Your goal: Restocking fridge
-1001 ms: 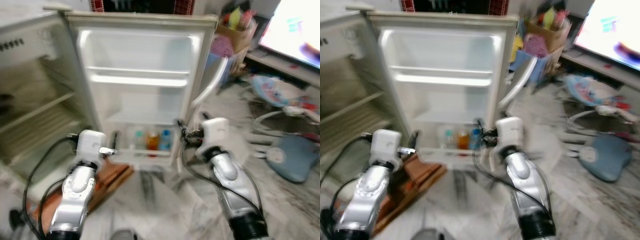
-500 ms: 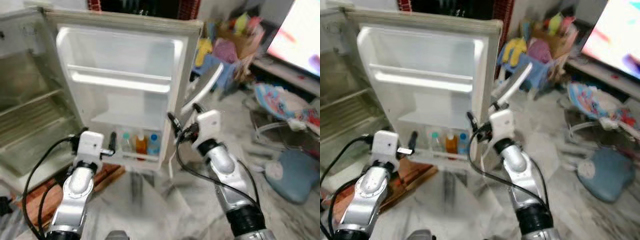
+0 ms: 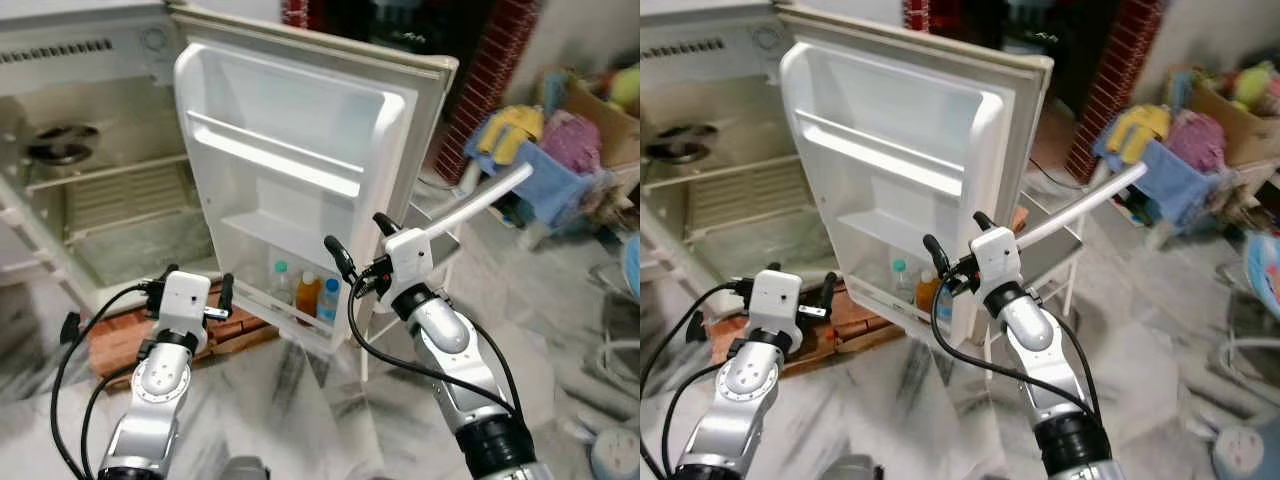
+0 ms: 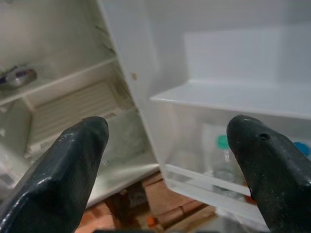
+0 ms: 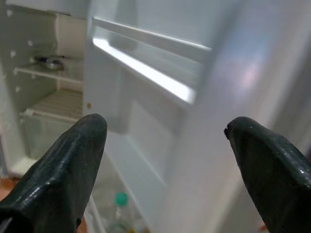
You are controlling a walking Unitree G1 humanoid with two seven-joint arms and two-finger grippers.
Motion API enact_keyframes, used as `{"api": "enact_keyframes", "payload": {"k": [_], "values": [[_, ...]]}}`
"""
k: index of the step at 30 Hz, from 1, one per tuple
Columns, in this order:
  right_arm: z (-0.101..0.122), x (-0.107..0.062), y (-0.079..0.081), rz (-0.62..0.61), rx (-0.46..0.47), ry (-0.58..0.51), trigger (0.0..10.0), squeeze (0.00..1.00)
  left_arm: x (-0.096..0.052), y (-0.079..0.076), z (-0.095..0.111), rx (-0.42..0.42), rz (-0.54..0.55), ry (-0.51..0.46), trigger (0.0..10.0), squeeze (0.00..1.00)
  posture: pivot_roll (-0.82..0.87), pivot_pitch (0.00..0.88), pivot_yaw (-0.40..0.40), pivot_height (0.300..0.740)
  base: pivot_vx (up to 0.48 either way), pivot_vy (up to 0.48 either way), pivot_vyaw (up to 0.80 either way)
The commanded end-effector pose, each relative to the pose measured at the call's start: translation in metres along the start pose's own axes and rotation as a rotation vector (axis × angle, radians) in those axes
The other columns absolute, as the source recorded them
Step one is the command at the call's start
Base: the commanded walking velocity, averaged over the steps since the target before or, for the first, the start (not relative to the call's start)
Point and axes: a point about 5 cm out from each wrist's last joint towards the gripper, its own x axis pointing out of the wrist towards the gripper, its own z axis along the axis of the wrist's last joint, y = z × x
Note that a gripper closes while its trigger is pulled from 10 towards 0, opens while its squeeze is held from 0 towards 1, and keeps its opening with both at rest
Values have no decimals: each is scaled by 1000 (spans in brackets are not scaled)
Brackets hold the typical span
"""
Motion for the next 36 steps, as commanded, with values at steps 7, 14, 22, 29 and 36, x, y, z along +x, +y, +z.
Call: {"api": "enact_keyframes", "payload": {"k": [7,14,22,29,36], "values": [[-3,-4,-14,-43,-15,19,10000,0,-3,-6,-4,-44,0,38,10000,0,111,14,-32,740,254,-404,0],[-4,-3,-20,-63,1,23,10000,0,-6,-8,-12,-146,22,100,10000,0,111,17,-25,740,259,-402,0],[5,4,-20,100,4,-12,10000,0,-23,-2,-29,-294,105,231,10000,0,117,26,-16,740,0,0,0],[15,13,-27,94,-76,-60,10000,0,-32,4,-36,-276,116,266,10000,0,130,29,-20,740,0,0,464],[21,31,-28,28,-53,-80,10000,0,-43,-1,-49,-257,66,402,10000,0,148,33,-18,740,0,0,800]]}}
